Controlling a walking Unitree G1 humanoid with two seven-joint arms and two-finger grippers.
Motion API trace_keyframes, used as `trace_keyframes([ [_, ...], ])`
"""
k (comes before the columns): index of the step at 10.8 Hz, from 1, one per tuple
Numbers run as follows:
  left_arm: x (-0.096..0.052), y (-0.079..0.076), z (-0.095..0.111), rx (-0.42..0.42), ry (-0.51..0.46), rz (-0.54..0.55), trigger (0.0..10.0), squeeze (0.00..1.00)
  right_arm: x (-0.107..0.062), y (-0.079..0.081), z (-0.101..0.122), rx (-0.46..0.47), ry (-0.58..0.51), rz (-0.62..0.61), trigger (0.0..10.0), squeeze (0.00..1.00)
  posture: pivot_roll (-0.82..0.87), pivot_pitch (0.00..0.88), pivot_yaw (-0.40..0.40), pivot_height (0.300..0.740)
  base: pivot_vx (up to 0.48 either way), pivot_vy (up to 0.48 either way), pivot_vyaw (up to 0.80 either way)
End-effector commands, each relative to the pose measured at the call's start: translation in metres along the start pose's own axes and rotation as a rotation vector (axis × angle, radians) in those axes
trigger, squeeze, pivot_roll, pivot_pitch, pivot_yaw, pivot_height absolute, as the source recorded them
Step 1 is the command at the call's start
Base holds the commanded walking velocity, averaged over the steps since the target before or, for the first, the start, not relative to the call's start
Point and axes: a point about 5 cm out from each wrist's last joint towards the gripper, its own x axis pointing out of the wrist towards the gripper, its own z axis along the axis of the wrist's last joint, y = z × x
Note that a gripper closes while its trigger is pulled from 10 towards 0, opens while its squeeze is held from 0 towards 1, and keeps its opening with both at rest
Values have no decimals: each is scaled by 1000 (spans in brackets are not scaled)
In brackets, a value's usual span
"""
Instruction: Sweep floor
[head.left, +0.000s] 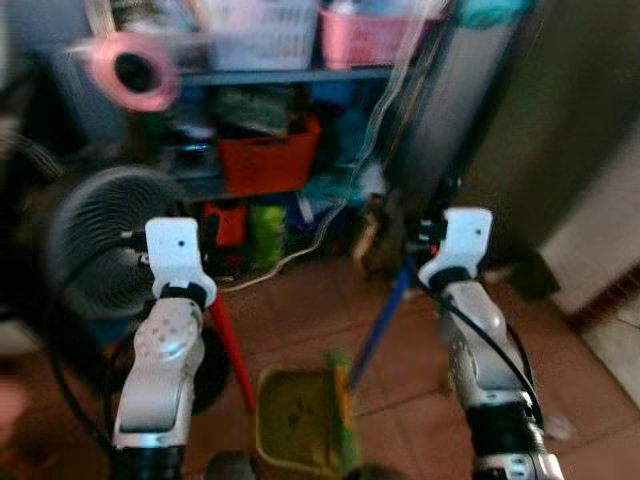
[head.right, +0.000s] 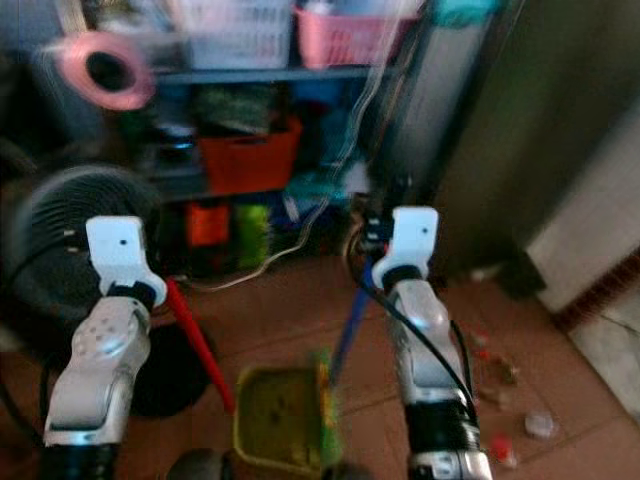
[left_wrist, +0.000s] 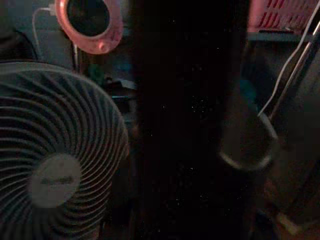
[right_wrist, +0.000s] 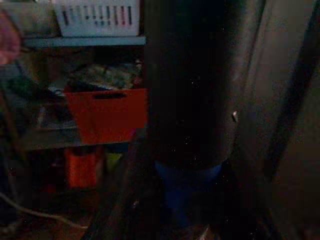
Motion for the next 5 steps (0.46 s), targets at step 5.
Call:
trace_keyframes([
  [5,1,-9,12,0,-59,-18,10000,0,0,-7,6,-5,-26,-14,10000,0,64,36,-53,740,0,0,0],
])
